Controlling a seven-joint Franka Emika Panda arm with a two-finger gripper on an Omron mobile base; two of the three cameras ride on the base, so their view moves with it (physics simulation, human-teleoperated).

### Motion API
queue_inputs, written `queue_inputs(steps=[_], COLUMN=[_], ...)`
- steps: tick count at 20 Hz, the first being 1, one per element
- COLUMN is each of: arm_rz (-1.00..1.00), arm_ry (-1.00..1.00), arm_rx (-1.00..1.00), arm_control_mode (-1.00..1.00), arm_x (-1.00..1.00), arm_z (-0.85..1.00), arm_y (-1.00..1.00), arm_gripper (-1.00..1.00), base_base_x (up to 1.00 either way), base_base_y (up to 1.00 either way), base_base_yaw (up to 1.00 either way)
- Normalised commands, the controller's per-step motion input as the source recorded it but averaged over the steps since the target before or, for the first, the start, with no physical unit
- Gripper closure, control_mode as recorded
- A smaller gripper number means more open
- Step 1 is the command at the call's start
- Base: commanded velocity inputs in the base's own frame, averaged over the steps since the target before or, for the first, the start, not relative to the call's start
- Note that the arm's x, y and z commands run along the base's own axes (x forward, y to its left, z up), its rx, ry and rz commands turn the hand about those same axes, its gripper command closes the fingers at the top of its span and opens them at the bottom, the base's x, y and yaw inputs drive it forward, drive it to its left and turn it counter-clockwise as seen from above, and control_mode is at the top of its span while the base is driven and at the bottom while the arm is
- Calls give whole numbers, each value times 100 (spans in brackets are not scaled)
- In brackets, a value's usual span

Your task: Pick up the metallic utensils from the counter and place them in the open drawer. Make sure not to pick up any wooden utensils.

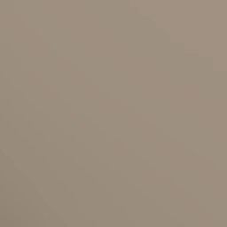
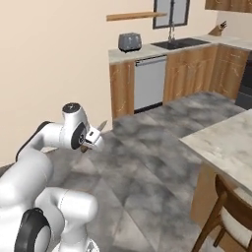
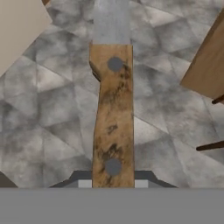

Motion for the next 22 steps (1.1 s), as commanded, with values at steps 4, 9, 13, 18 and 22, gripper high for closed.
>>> queue_inputs(steps=[4,9,13,18,22], arm_rz=[0,0,0,0,0], arm_ry=[0,0,0,0,0], arm_rx=[0,0,0,0,0], arm_control_mode=[100,100,100,100,100], arm_x=[0,0,0,0,0], arm_z=[0,0,0,0,0], arm_y=[0,0,0,0,0], arm_gripper=[100,100,100,100,100], base_base_x=[100,100,100,100,100], base_base_y=[34,41,40,48,51], base_base_yaw=[-34,-43,-51,-51,-50])
